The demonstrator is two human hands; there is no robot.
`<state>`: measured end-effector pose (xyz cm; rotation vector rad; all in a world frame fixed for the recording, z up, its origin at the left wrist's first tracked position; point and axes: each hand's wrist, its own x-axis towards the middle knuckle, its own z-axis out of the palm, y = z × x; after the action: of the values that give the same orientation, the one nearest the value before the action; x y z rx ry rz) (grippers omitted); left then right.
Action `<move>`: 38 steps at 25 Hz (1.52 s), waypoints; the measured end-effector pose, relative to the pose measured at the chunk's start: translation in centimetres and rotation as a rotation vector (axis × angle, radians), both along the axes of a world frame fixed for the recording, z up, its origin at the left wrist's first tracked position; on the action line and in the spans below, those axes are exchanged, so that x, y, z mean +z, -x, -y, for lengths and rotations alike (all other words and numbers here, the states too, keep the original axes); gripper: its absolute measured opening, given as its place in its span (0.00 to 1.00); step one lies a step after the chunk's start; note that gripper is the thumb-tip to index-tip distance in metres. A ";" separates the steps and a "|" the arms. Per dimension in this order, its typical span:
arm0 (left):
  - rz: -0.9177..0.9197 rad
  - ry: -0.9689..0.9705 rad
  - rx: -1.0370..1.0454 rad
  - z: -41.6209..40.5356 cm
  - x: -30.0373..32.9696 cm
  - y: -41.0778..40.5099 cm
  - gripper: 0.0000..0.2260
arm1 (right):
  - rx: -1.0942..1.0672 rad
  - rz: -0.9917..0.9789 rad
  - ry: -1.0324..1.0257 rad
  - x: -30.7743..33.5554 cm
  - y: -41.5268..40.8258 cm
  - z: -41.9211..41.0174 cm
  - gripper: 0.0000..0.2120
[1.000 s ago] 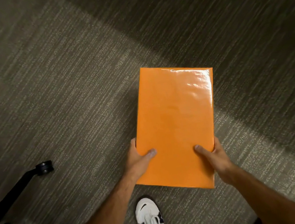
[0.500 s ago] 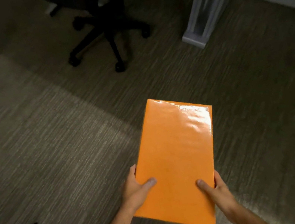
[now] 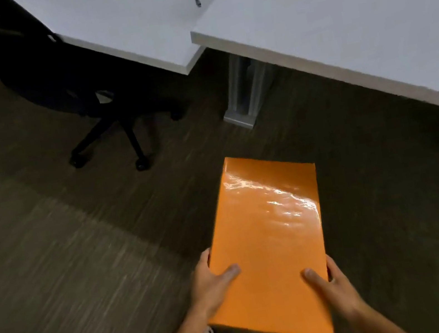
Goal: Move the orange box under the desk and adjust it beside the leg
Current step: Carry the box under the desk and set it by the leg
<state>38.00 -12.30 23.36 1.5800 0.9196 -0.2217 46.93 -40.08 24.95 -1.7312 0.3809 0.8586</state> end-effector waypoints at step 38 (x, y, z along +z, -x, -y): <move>0.079 -0.096 -0.396 -5.5 -39.9 -55.2 0.31 | -0.095 0.277 -0.010 -42.1 -47.2 -4.3 0.23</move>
<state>93.23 -6.83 -16.55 1.8393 0.5557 -0.3939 94.18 -35.80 -17.18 -1.7790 0.2698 0.5425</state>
